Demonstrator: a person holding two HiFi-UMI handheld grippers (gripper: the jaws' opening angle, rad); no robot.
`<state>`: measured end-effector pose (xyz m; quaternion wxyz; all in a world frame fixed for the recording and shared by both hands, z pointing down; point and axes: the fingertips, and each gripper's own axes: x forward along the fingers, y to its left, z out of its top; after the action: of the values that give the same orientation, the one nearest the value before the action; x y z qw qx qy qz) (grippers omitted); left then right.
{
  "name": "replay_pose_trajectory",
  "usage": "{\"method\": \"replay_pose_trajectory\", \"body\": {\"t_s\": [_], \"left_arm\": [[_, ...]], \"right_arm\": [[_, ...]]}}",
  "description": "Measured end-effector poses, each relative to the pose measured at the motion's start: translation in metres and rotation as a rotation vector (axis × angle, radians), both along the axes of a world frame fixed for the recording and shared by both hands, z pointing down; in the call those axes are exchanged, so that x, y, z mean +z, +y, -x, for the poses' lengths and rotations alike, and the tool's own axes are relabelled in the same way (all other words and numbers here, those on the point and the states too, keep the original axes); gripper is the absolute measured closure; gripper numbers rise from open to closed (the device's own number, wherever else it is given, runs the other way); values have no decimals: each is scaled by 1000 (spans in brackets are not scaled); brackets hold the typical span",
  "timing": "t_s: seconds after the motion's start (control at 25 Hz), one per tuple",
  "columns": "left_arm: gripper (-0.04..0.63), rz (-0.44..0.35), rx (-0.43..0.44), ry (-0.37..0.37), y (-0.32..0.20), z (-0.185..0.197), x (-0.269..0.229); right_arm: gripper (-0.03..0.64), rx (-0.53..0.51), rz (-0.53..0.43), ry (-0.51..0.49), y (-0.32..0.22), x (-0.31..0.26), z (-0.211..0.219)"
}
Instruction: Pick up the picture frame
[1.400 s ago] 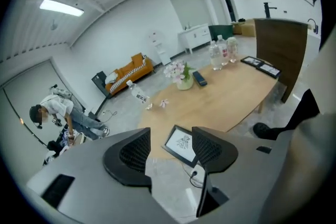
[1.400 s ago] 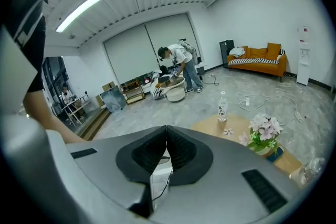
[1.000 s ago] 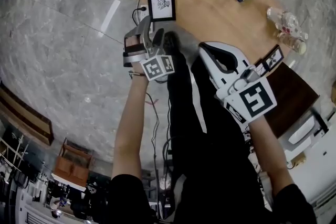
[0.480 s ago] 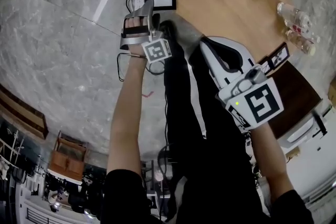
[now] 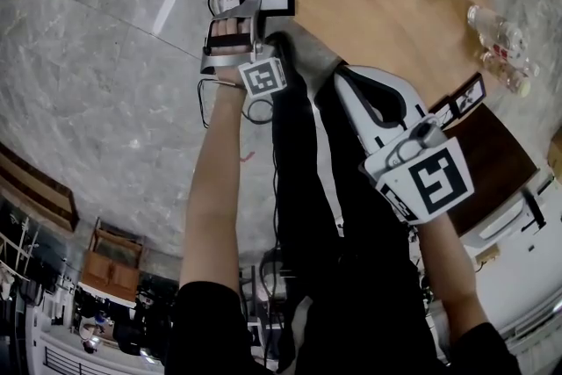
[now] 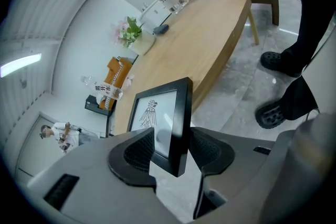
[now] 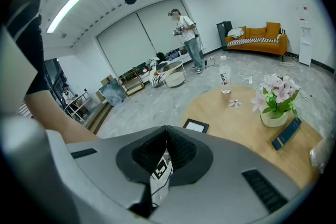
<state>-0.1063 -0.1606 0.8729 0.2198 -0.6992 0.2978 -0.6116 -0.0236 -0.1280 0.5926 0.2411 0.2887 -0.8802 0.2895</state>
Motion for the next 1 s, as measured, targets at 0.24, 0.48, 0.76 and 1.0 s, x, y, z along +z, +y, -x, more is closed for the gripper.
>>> {"method": "replay_pose_trajectory", "body": {"t_s": [0.24, 0.48, 0.76, 1.0], "left_arm": [[427, -1, -4, -3, 1, -2, -1], [471, -34, 20, -13, 0, -3, -20], [509, -41, 49, -16, -5, -5, -51], [517, -33, 41, -22, -12, -3, -76]], "right_arm": [[603, -2, -4, 12, 0, -2, -5], [603, 5, -15, 5, -3, -14, -6], [603, 16, -43, -12, -6, -45, -4], [603, 38, -73, -18, -13, -73, -9]]}}
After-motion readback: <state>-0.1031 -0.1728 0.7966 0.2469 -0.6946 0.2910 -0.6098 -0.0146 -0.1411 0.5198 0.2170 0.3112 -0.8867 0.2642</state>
